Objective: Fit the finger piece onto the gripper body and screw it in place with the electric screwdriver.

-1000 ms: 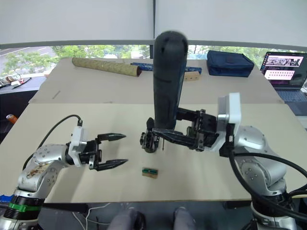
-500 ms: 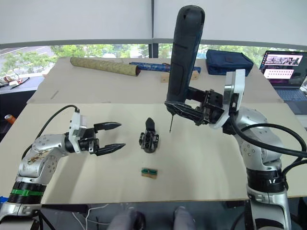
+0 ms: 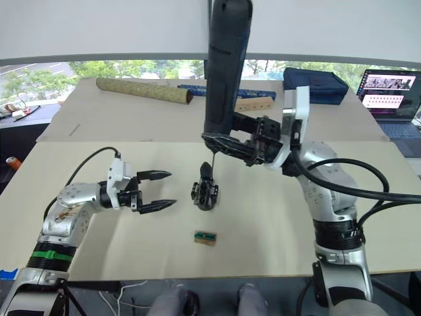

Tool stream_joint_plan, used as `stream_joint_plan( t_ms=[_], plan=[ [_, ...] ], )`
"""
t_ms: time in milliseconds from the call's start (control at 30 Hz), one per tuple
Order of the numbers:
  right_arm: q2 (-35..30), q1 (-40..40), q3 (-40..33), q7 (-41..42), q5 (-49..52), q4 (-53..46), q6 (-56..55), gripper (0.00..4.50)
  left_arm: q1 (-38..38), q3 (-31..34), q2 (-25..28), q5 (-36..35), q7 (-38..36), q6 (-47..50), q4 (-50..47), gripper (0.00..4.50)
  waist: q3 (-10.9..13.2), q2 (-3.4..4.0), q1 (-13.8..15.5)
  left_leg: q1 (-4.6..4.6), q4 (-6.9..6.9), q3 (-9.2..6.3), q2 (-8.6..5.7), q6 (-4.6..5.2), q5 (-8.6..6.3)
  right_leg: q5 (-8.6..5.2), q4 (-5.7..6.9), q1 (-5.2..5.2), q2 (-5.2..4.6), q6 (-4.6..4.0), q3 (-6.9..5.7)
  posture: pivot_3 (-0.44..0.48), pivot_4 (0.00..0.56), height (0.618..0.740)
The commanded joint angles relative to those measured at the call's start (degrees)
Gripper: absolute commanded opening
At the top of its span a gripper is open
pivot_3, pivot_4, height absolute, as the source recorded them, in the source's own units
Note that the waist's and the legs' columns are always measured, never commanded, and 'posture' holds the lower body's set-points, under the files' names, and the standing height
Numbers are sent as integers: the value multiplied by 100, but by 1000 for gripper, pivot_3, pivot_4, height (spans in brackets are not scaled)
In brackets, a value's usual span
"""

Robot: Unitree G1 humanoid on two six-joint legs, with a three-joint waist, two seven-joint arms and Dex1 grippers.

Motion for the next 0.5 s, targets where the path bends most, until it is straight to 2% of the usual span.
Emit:
stream_joint_plan(
  t_ms=[33, 500],
  plan=[
    [102, -250, -8, -40, -37, -104, -106, 1928, -117, -68, -76, 119, -62, -291, 104, 4500, 0, 0, 0, -2, 0, 0, 0, 0, 0, 0, 0, -2, 0, 0, 0, 0, 150, 740],
    [495, -411, 340, 159, -526, 305, -187, 1928, -263, -284, -541, 428, 40, -672, 547, 4500, 0, 0, -6, -7, 2, -4, 0, -1, 1, 1, 0, -2, 0, 1, -9, 0, 150, 740]
  ],
)
